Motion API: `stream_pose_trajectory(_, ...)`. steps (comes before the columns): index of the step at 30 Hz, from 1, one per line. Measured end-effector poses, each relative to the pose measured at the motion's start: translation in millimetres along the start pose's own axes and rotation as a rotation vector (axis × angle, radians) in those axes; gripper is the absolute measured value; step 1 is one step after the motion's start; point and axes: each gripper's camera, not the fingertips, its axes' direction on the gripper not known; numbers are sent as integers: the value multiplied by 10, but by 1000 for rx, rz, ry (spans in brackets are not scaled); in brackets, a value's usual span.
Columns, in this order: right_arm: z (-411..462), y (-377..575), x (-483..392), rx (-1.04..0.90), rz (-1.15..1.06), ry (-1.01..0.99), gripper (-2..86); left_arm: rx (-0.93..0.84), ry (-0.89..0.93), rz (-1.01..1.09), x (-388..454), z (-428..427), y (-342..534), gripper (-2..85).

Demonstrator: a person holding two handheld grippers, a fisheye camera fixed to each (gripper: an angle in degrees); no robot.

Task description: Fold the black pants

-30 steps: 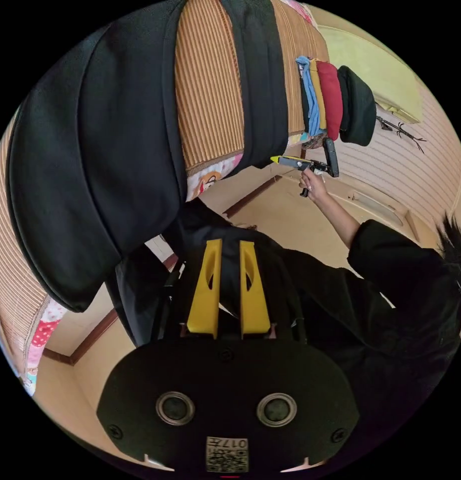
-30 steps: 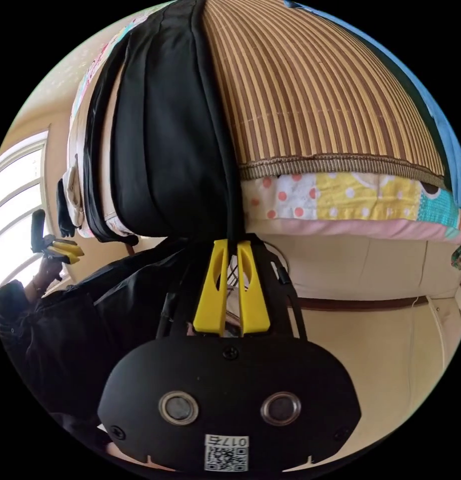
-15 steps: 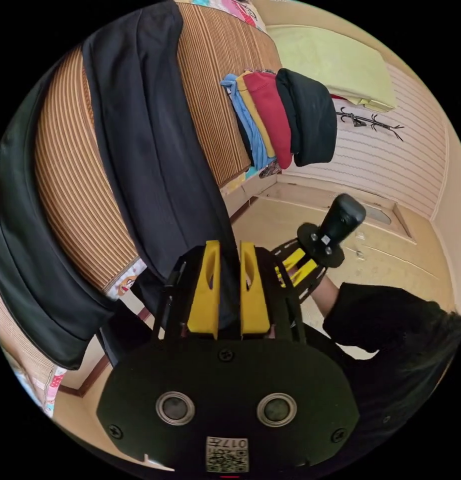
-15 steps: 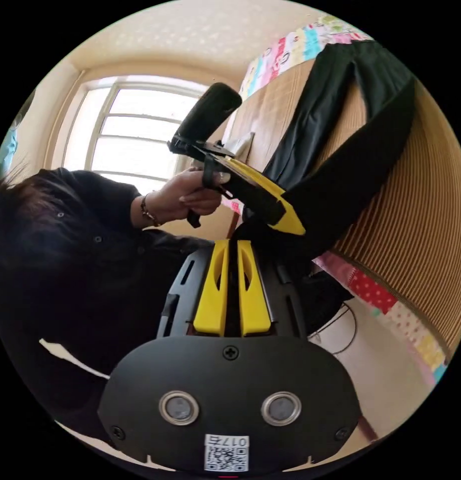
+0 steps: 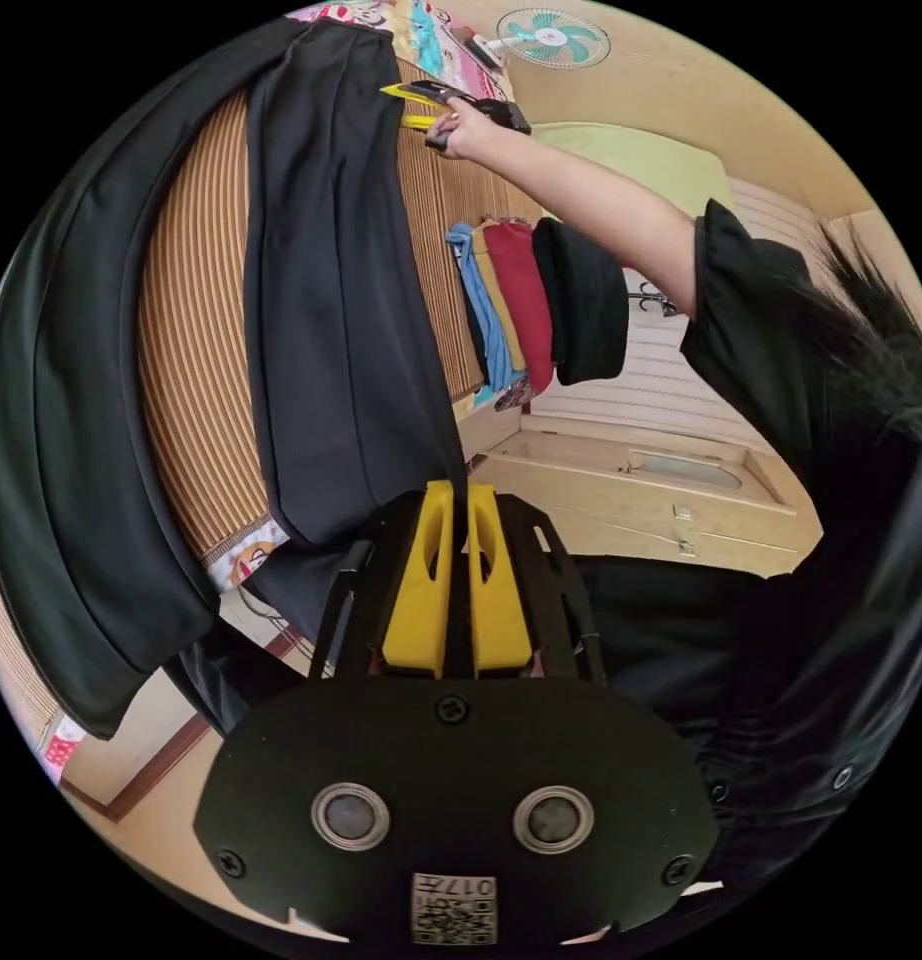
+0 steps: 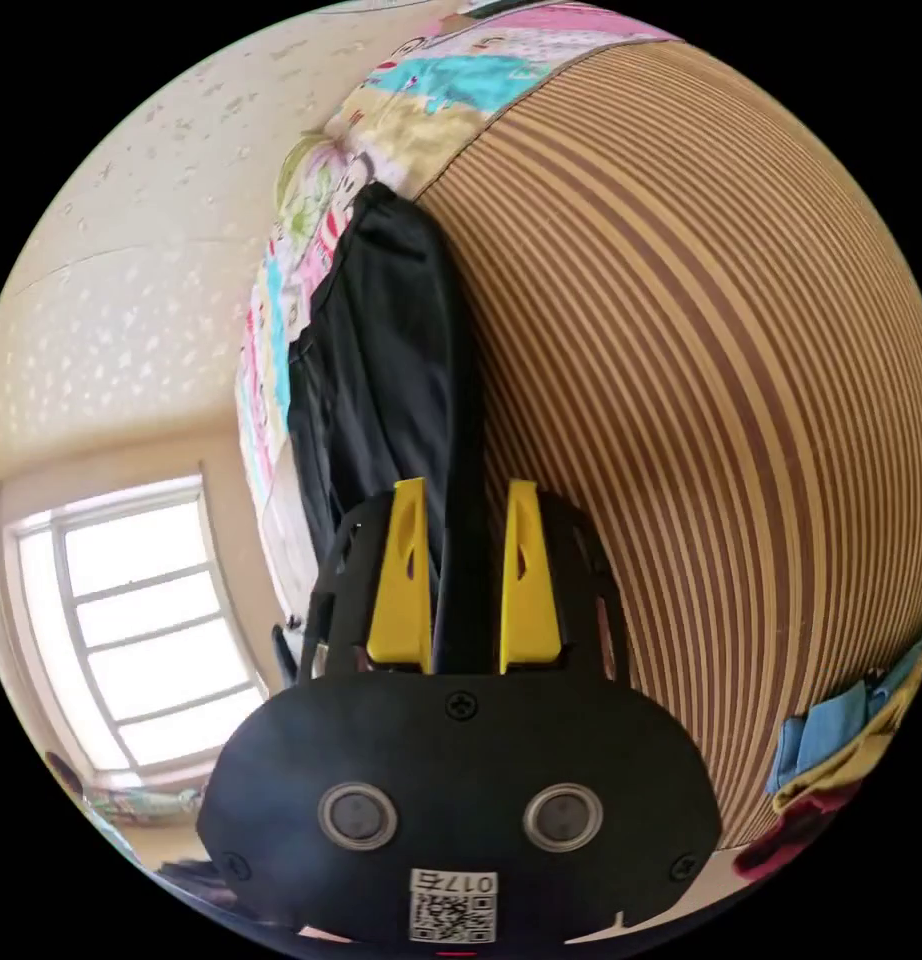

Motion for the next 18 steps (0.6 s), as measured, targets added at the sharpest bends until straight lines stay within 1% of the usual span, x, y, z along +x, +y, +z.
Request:
stream_pose_trajectory(1, -25, -41, -192, 105, 19, 96, 52, 23, 32, -8, -18, -43, 54, 0)
stream_pose_trajectory(2, -69, -16, -517, 236, -37, 175, 38, 57, 75, -12, -37, -115, 129, 0)
stream_pose_trajectory(3, -57, 0, -713, 271, -90, 204, 32, 76, 101, -16, -51, -161, 175, -1)
stream_pose_trajectory(5, 213, 74, -1527, 262, -314, 276, 24, 171, 231, -48, -151, -399, 425, -1)
stream_pose_trajectory(7, 470, 184, -2042, 258, -414, 255, 22, 260, 347, -76, -262, -617, 671, -1)
stream_pose_trajectory(8, 651, 224, -2306, 248, -437, 200, 22, 322, 402, -104, -352, -771, 852, 0)
stream_pose_trajectory(9, 759, 226, -2420, 233, -442, 163, 23, 350, 417, -119, -398, -845, 938, 0)
stream_pose_trajectory(10, 1025, 197, -2629, 177, -454, 92, 26, 401, 433, -156, -513, -994, 1116, 2)
stream_pose_trajectory(11, 1349, 143, -2811, 86, -476, 39, 32, 440, 429, -200, -654, -1126, 1283, 6)
stream_pose_trajectory(13, 1769, 141, -2974, -8, -516, -5, 43, 471, 391, -281, -934, -1269, 1498, 16)
stream_pose_trajectory(14, 1938, 215, -3019, -14, -529, 3, 52, 472, 347, -361, -1171, -1334, 1624, 26)
stream_pose_trajectory(15, 1994, 264, -3021, -11, -519, 16, 58, 472, 316, -395, -1286, -1365, 1681, 30)
stream_pose_trajectory(16, 2067, 411, -2994, -13, -505, 22, 69, 476, 247, -440, -1504, -1425, 1778, 39)
stream_pose_trajectory(17, 2107, 621, -2931, -42, -530, -6, 79, 465, 199, -477, -1713, -1462, 1840, 46)
stream_pose_trajectory(18, 2121, 749, -2884, -67, -553, -18, 81, 453, 187, -496, -1818, -1470, 1857, 50)
